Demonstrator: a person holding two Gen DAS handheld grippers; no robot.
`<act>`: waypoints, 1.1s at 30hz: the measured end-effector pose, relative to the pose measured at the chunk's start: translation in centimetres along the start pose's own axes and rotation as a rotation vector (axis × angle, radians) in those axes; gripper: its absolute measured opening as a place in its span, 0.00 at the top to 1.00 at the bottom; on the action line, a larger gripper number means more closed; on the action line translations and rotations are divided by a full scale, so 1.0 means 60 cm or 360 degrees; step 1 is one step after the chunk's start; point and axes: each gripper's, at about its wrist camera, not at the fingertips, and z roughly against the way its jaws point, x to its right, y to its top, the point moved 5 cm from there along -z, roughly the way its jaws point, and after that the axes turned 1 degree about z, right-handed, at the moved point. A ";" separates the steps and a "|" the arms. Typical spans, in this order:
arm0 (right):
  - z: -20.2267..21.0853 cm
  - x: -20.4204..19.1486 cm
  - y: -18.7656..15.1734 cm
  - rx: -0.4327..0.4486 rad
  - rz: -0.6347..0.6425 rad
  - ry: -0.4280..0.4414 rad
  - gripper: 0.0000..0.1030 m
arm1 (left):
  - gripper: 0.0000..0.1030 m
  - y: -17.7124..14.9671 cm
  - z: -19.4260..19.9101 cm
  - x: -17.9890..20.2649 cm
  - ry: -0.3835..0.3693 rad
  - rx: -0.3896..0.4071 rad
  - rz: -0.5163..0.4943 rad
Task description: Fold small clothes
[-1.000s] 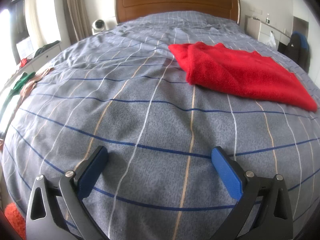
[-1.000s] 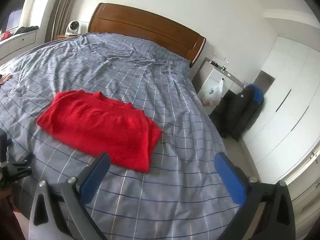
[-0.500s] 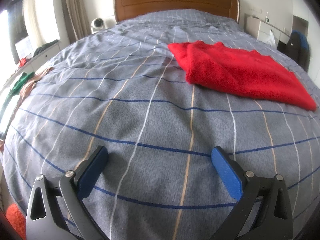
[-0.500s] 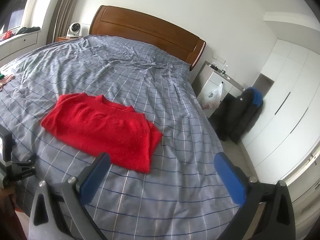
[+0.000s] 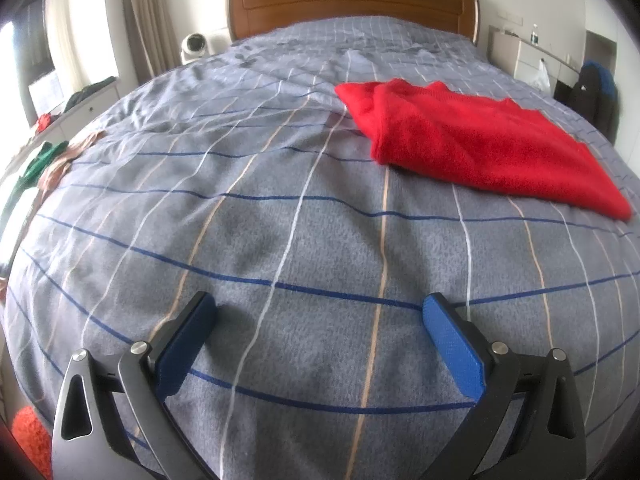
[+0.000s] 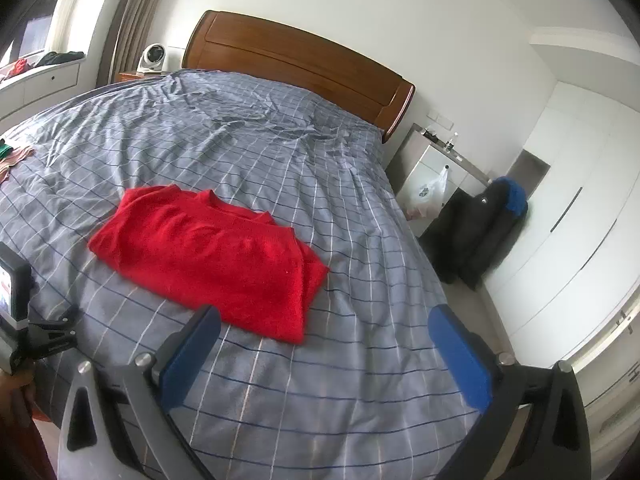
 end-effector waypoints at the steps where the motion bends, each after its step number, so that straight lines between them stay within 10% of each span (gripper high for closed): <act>1: 0.000 0.000 0.000 0.0000 -0.0001 0.0001 0.01 | 0.00 -0.001 0.000 0.000 -0.0001 -0.0001 0.0001; 8: -0.007 0.002 -0.002 -0.0018 -0.0025 0.0071 0.01 | 0.00 0.022 0.022 0.005 0.0093 -0.0084 -0.0030; 19: -0.009 -0.031 0.004 -0.0011 0.0056 0.0039 0.01 | 0.00 0.111 0.235 0.073 0.0053 0.0201 -0.0035; 33: 0.001 -0.044 -0.003 -0.0027 0.0066 0.0081 0.01 | 0.00 0.098 0.267 0.088 0.0009 -0.0013 0.0111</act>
